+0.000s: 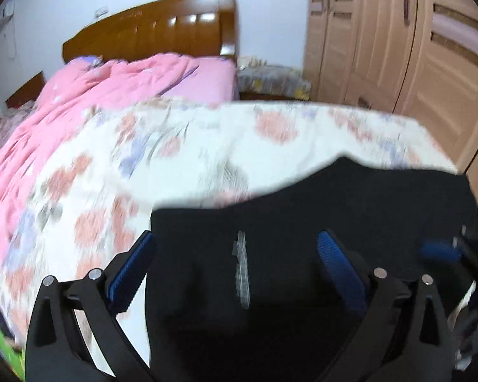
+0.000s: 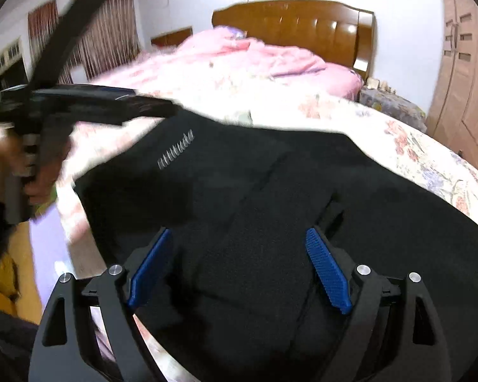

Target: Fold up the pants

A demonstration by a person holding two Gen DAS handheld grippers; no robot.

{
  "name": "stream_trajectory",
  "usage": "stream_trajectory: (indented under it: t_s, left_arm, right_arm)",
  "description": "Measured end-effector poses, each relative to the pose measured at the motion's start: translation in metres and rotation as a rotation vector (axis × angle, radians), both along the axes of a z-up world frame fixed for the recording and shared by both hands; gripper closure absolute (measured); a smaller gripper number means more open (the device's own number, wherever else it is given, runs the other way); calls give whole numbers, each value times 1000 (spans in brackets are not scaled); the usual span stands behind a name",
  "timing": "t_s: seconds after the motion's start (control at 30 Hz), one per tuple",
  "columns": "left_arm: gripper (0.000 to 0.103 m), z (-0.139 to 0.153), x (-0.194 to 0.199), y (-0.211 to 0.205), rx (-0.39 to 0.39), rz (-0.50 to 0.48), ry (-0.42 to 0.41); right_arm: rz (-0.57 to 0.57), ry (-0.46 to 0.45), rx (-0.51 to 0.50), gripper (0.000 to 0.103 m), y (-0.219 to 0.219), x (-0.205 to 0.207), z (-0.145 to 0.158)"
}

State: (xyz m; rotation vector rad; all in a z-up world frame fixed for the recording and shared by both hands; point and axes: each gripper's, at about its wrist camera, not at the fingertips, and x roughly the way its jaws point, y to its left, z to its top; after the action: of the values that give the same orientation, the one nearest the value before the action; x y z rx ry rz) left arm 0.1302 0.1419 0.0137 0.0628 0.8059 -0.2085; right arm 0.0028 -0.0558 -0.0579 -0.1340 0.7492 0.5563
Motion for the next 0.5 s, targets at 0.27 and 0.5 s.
stream_trajectory:
  t_s: [0.27,0.5]
  left_arm:
    - [1,-70,65,15,-24,-14,119]
    - [1,-70,64,14,4,8,100]
  right_arm:
    - [15,76,-25,14,0,16,-35]
    - [25,76,-24,8,1,20,-38]
